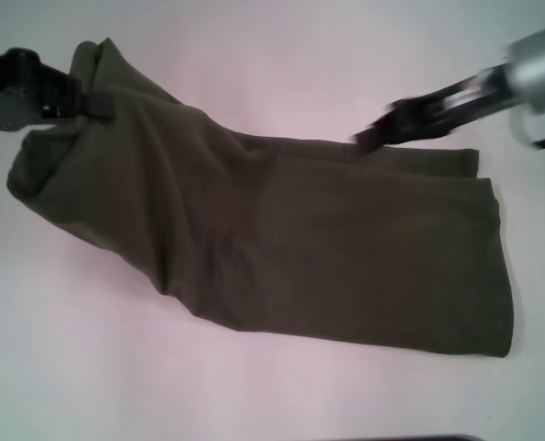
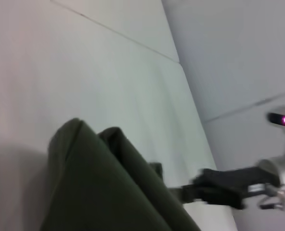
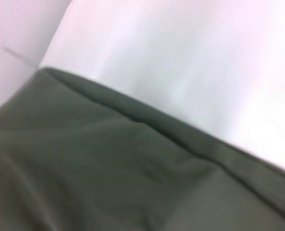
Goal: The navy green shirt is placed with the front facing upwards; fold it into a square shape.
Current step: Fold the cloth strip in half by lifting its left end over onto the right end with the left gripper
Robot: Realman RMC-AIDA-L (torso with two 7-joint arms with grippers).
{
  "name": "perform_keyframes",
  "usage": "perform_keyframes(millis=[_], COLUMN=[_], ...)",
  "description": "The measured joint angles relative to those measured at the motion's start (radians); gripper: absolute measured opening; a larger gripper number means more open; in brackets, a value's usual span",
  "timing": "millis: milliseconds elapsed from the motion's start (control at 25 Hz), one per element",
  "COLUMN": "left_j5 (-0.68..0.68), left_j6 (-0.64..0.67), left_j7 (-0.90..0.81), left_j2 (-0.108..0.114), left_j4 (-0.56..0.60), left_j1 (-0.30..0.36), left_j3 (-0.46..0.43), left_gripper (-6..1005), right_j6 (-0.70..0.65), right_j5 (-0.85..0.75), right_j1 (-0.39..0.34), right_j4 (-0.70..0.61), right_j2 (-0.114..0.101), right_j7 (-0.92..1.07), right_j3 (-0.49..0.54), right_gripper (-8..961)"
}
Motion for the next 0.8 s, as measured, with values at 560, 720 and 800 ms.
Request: perform_keyframes(millis=[560,720,800], left_j5=[0.071,0.084,0.084], left_j6=[-0.101,-0.117,-0.129], left_j7=[-0.069,-0.076,-0.086], left_j2=[0.062,0.081,0.090], left_j4=[-0.012,-0.012,-0.012], left_j1=[0.027,0.026,0.032], left_j3=[0.006,0.000,-0.001], left_gripper=[36,36,36], right_j6=[-0.061,-0.061,-0.061], right_j5=[-0.076,-0.080,-0.080], right_j1=[-0.078,-0.068,-0.066], right_j4=[-0.014,-0.011,-0.011], right_j2=[-0.048,-0.047,-0.047], right_j7=[-0.010,-0.011,-0.011], right_j3=[0.102,0.099,0.101], right_gripper=[-1,-1,-1])
